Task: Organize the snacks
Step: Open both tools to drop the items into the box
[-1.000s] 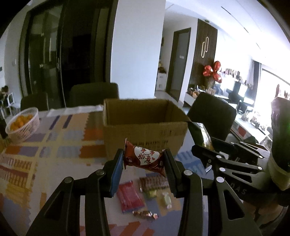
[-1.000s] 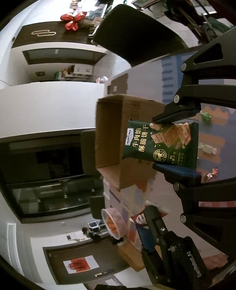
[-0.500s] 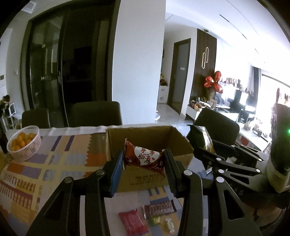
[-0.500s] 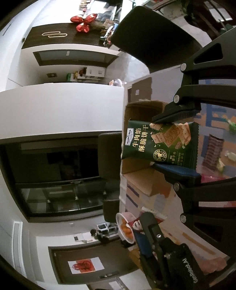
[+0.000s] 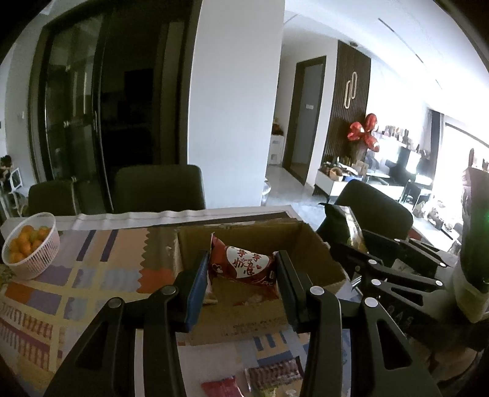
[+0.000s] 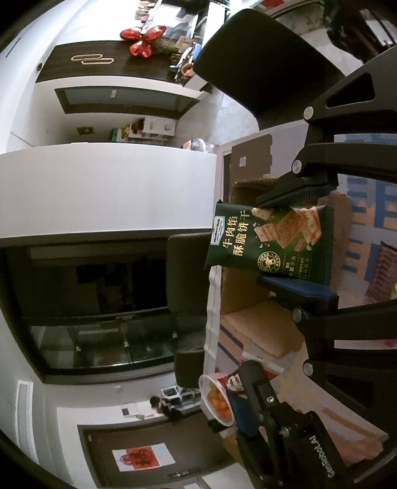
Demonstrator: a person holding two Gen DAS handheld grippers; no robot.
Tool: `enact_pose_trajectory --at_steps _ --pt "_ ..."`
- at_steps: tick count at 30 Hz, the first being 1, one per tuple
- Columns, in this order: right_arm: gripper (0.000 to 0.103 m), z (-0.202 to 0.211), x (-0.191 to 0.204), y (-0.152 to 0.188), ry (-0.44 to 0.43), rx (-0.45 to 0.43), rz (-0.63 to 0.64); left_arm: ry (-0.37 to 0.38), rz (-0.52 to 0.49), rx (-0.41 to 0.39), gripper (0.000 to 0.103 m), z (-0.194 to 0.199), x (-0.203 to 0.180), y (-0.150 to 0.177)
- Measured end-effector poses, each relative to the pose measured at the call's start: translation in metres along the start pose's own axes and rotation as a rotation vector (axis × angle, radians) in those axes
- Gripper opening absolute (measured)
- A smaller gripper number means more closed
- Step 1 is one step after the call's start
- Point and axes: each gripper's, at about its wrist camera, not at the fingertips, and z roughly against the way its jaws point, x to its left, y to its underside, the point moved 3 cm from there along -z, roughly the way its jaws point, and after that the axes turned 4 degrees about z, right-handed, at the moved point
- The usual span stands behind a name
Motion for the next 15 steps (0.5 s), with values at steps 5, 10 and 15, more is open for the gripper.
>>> enact_pose_trajectory --at_steps 5,10,15 --pt "0.045 -0.018 -0.003 -0.003 0.008 0.039 0.001 0.007 0.01 0.048 0.043 -0.025 0.005 -0.009" --pt "0.045 -0.035 0.0 -0.007 -0.002 0.076 0.007 0.014 0.023 0.094 0.044 -0.046 0.008 -0.016" --pt "0.055 -0.046 -0.004 -0.006 -0.005 0.105 0.001 -0.043 0.01 0.108 0.067 -0.054 0.009 -0.02"
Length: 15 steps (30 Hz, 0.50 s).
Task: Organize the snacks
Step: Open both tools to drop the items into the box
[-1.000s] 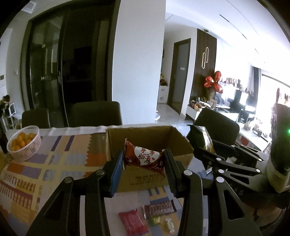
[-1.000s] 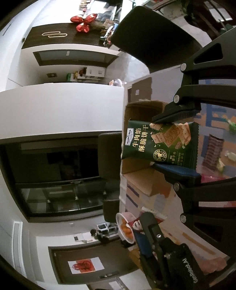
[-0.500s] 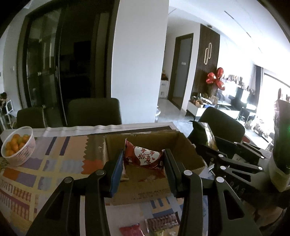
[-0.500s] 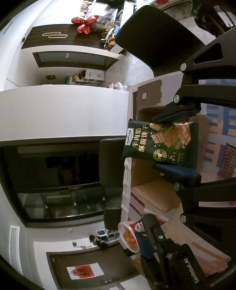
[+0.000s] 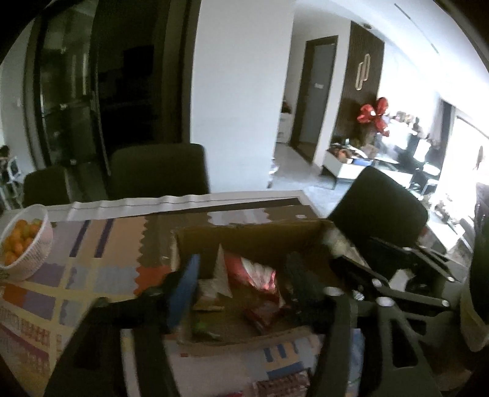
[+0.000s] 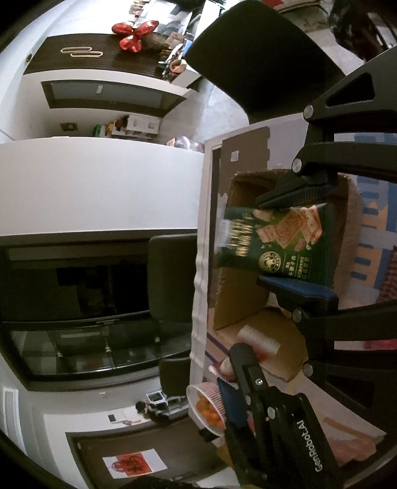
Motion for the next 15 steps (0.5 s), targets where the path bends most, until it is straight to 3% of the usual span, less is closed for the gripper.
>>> enact_pose_trajectory --at_steps 1,15 --pt "0.064 -0.001 -0.002 0.0 0.01 0.005 -0.005 -0.009 -0.006 -0.009 0.067 0.003 0.0 0.001" --pt "0.064 0.054 0.001 0.021 0.064 -0.07 0.001 -0.066 -0.025 -0.092 0.073 0.066 -0.006 0.035"
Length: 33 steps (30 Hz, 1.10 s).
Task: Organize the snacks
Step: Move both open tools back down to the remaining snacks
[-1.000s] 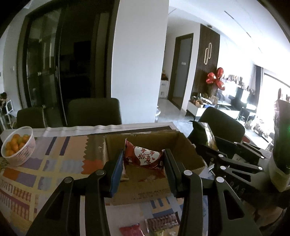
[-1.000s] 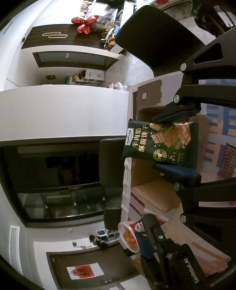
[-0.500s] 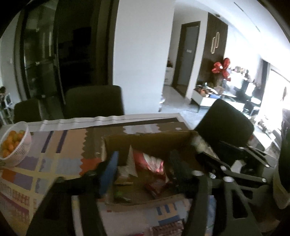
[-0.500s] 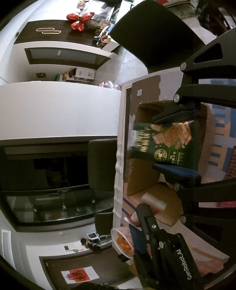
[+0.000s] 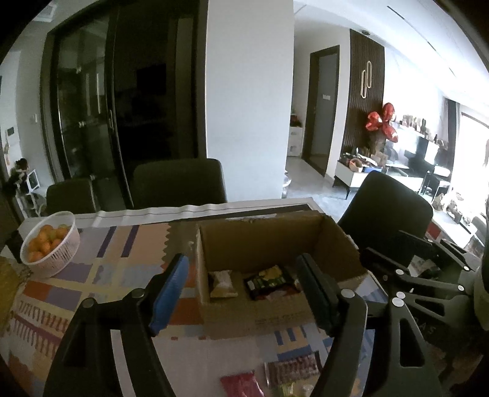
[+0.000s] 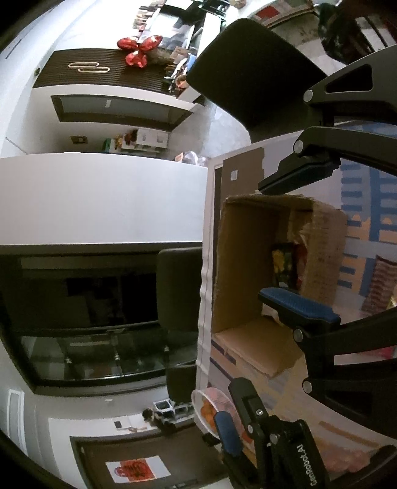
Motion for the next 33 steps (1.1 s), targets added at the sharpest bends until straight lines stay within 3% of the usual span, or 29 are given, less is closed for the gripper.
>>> enact_pose_trajectory --at_steps 13,22,33 --pt "0.064 0.048 0.015 0.038 -0.04 -0.041 0.013 0.008 -0.022 -0.015 0.075 0.055 -0.013 0.044" --pt "0.064 0.065 0.016 0.071 -0.036 -0.015 0.036 0.014 -0.022 0.053 0.075 0.065 -0.022 0.084" --pt "0.064 0.057 0.012 0.121 -0.047 0.096 0.004 0.027 0.014 0.166 0.075 0.057 -0.024 0.131"
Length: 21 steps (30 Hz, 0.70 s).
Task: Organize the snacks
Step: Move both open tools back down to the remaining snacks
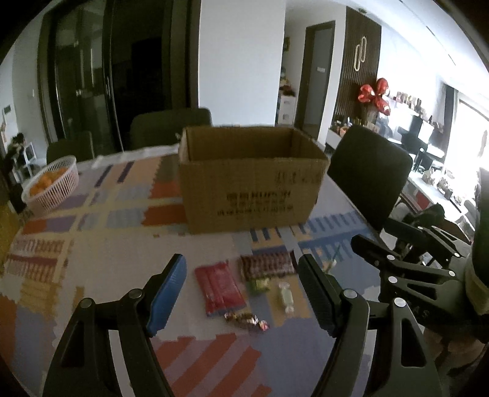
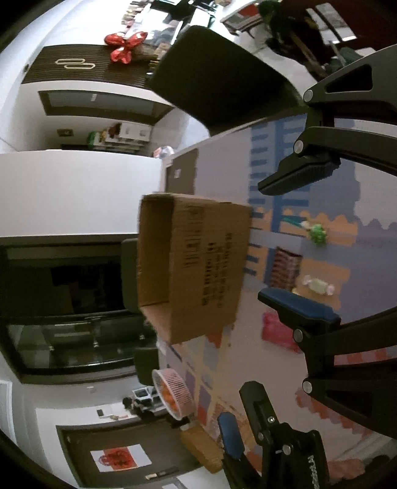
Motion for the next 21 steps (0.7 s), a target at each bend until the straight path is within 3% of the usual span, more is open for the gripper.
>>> enact_pose_trajectory --at_steps 21 --pt "0.064 -0.048 -0.006 0.065 -0.006 0.193 -0.022 -0.027 0.05 0.212 0.074 -0.06 0.011 0.074"
